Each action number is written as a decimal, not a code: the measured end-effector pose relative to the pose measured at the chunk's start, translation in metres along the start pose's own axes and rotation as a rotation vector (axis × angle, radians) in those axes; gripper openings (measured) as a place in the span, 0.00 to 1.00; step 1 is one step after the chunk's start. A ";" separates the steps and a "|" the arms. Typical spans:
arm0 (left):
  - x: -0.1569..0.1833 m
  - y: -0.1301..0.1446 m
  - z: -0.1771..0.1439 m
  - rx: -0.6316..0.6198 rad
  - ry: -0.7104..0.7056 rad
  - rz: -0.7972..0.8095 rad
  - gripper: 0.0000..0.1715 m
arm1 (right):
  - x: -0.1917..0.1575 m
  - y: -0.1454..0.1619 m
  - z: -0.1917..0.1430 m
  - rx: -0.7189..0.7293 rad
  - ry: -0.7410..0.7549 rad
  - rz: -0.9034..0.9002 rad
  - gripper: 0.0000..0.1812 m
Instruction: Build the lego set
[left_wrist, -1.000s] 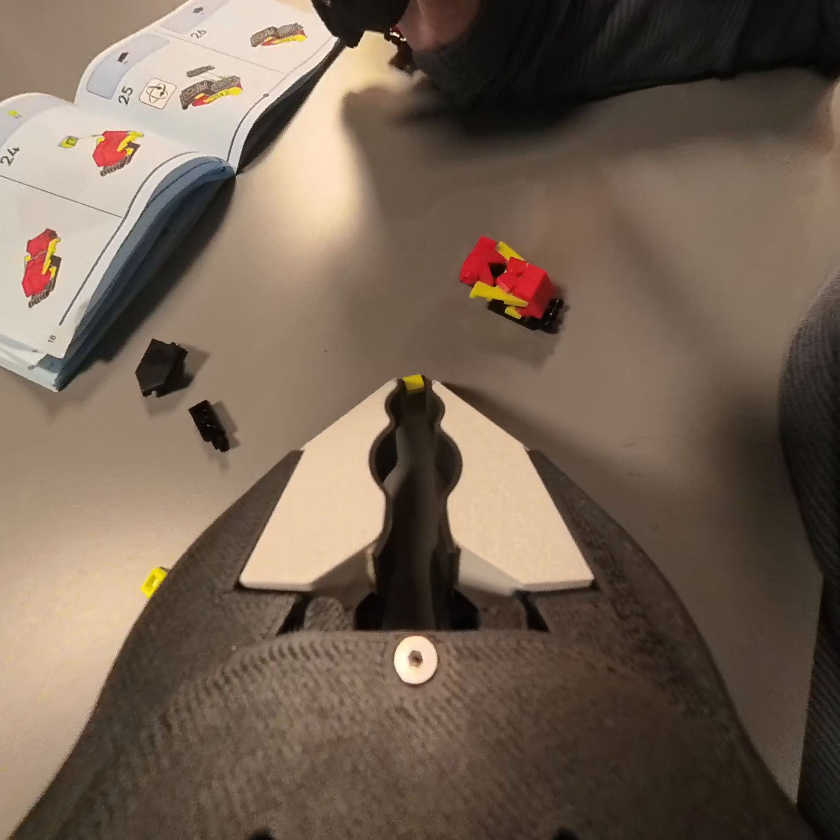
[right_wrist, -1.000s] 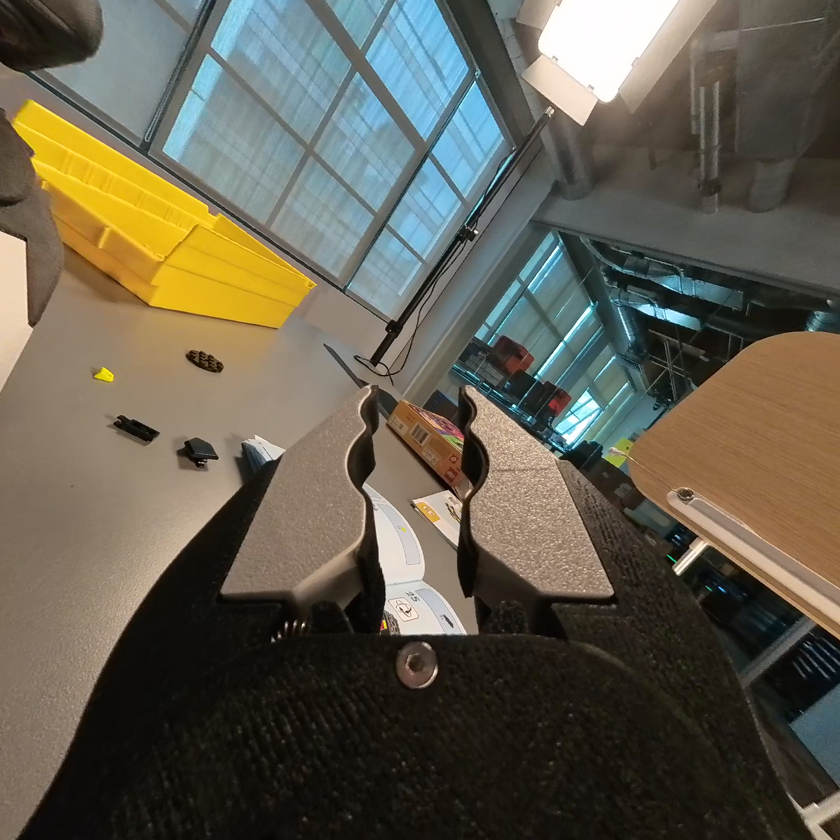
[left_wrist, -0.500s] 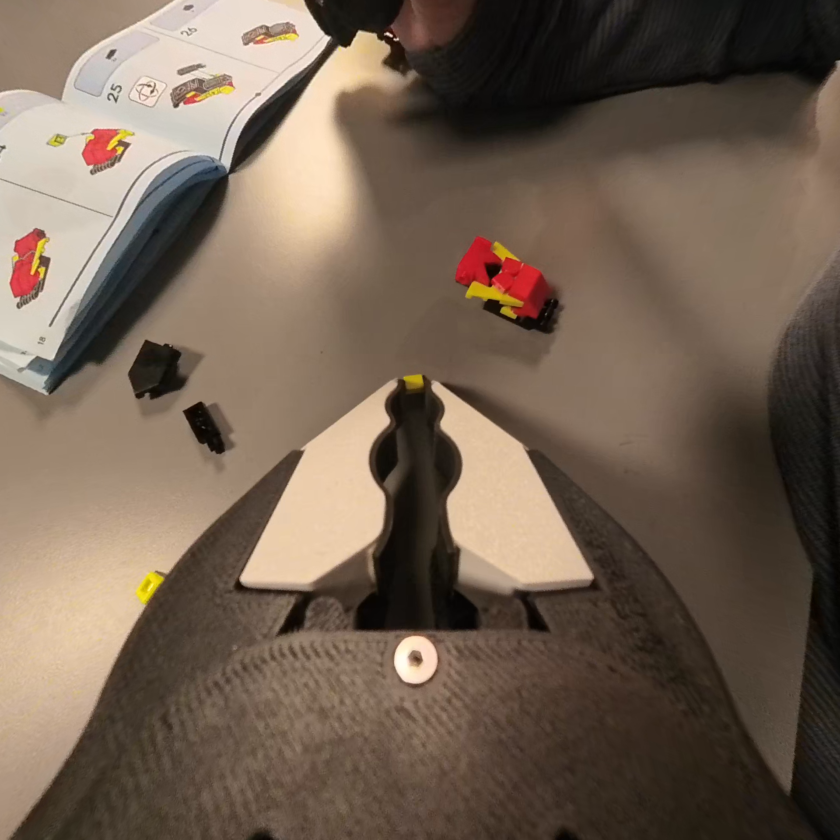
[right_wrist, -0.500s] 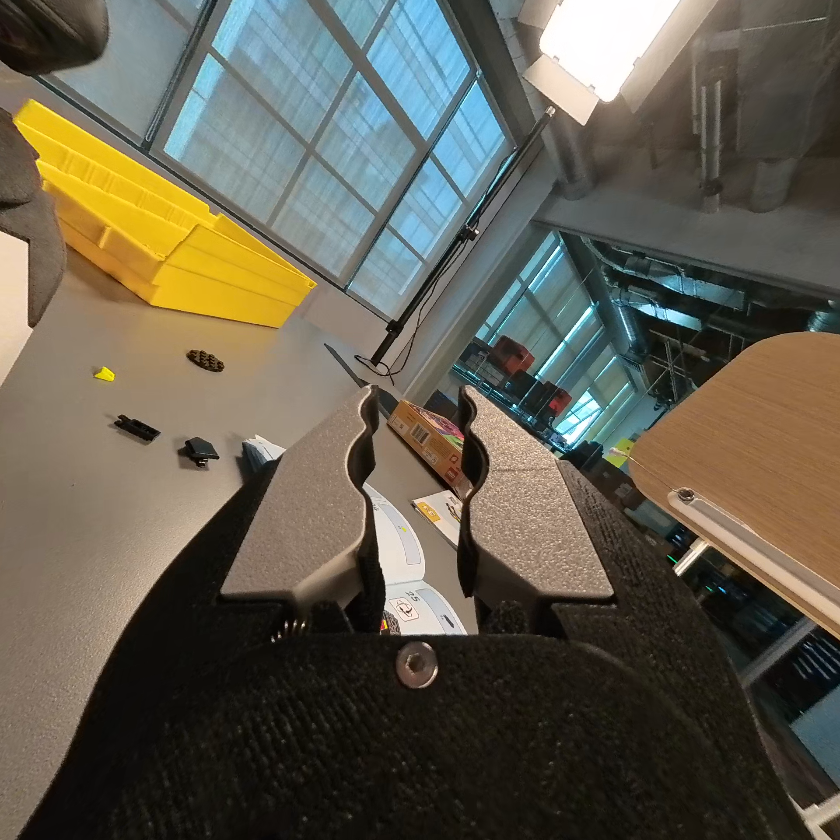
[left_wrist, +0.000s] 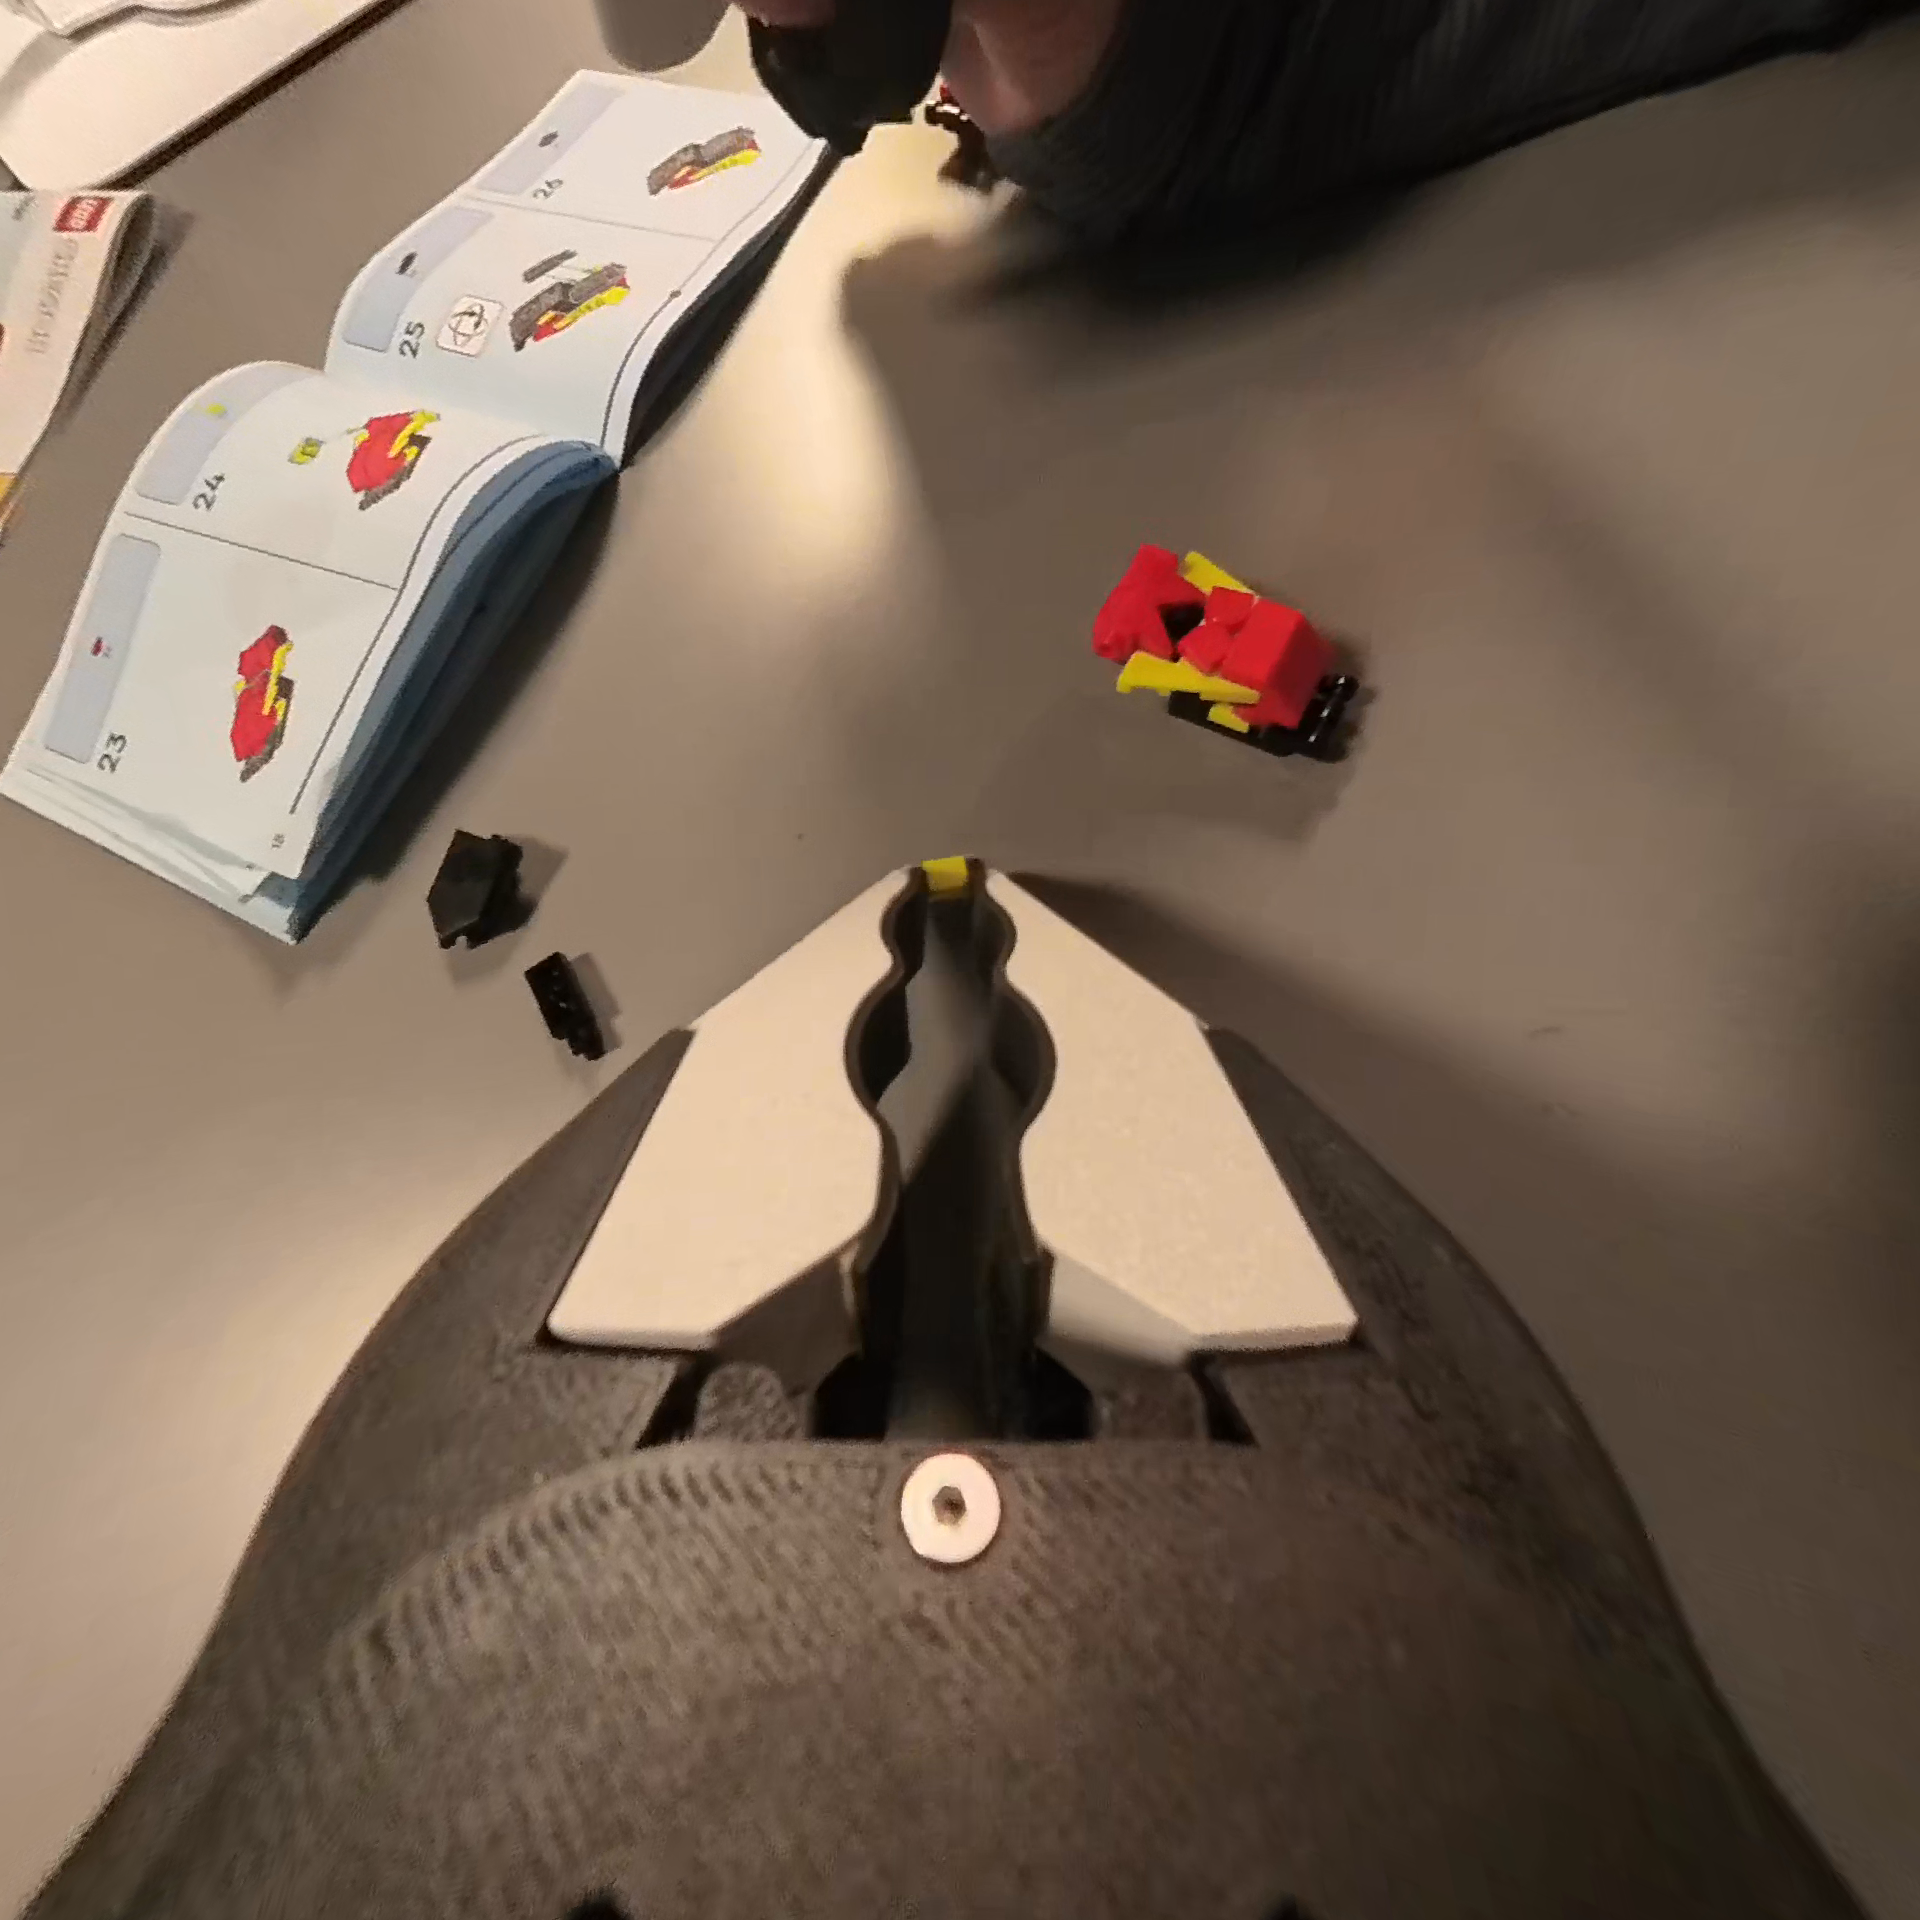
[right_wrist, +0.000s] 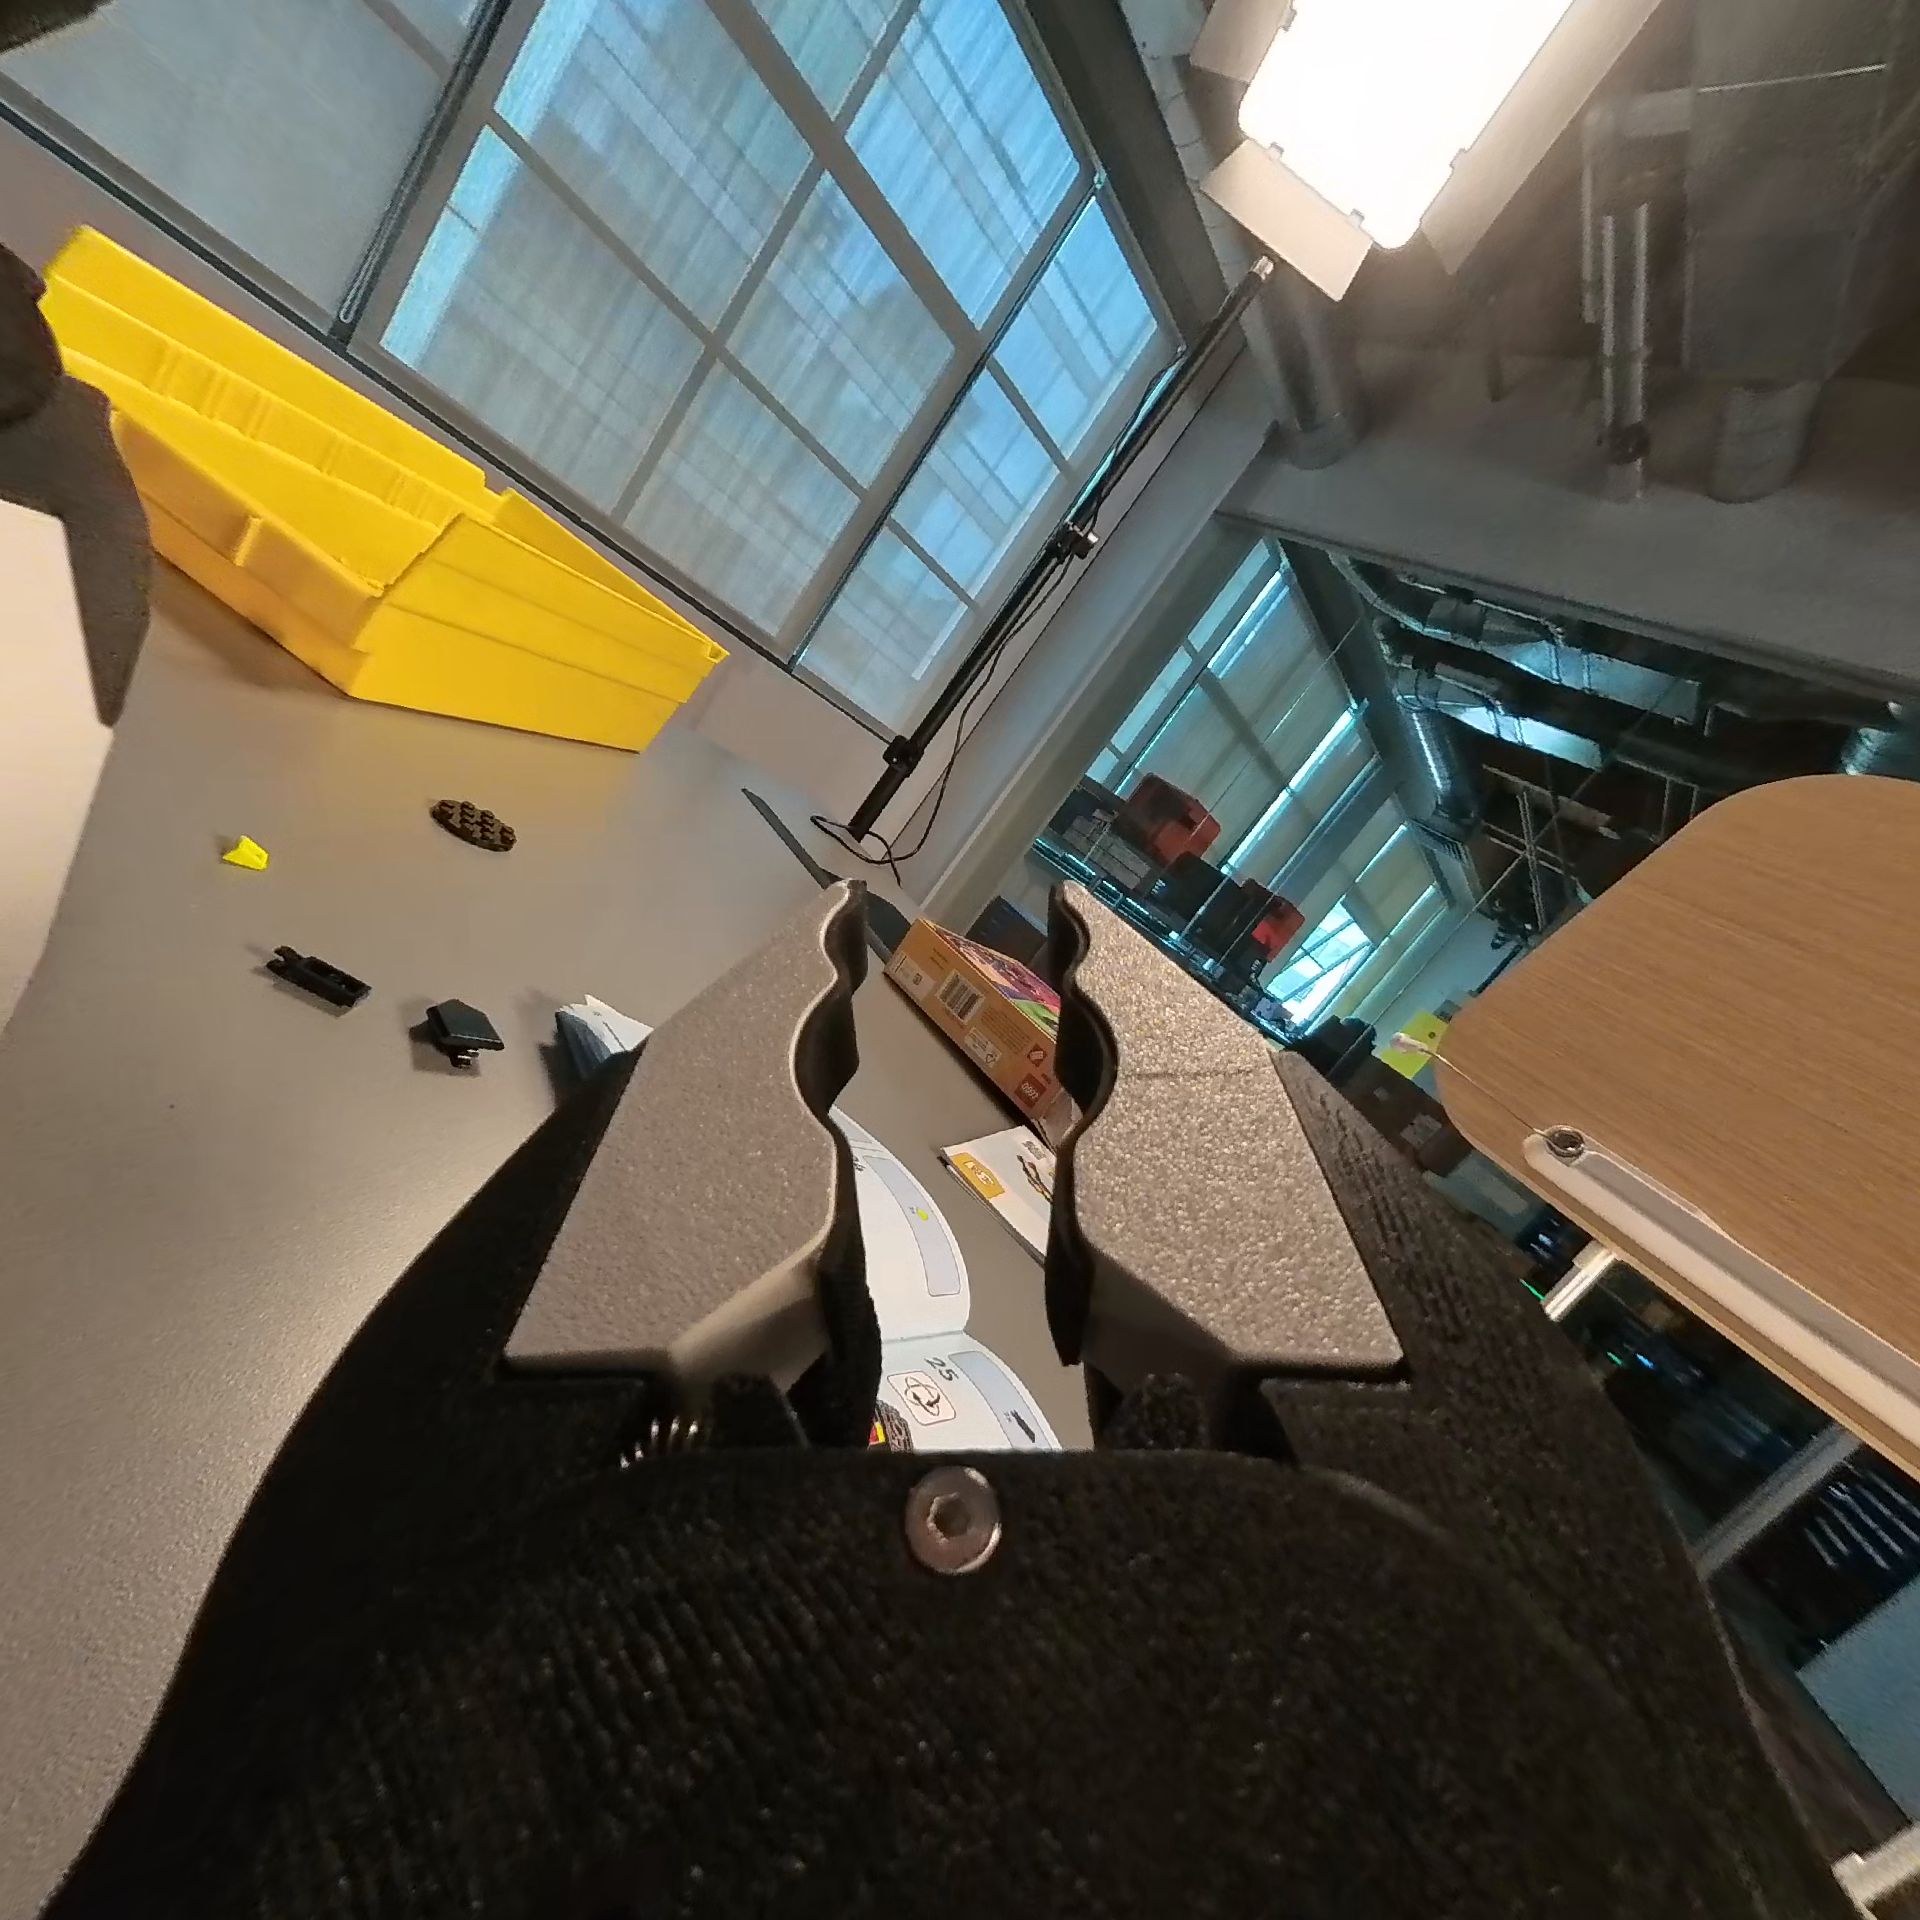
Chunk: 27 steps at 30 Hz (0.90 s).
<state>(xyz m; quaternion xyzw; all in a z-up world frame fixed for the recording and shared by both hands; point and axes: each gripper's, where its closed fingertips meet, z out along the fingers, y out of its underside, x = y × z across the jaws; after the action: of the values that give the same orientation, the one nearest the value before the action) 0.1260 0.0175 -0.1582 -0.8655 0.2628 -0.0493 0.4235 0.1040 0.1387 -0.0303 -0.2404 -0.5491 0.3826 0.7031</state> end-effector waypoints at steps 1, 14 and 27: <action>-0.001 0.000 0.000 -0.001 -0.008 -0.002 0.04 | 0.000 0.000 0.000 0.001 0.000 -0.001 0.18; -0.011 0.002 0.002 -0.013 -0.014 -0.110 0.08 | 0.000 -0.001 0.000 0.004 -0.005 -0.017 0.18; -0.007 0.004 -0.003 -0.006 0.051 -0.208 0.26 | -0.001 -0.001 0.001 0.004 -0.011 -0.021 0.18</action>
<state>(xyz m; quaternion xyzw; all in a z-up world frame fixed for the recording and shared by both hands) 0.1174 0.0164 -0.1586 -0.8878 0.1825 -0.1141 0.4069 0.1036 0.1379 -0.0301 -0.2313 -0.5546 0.3776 0.7045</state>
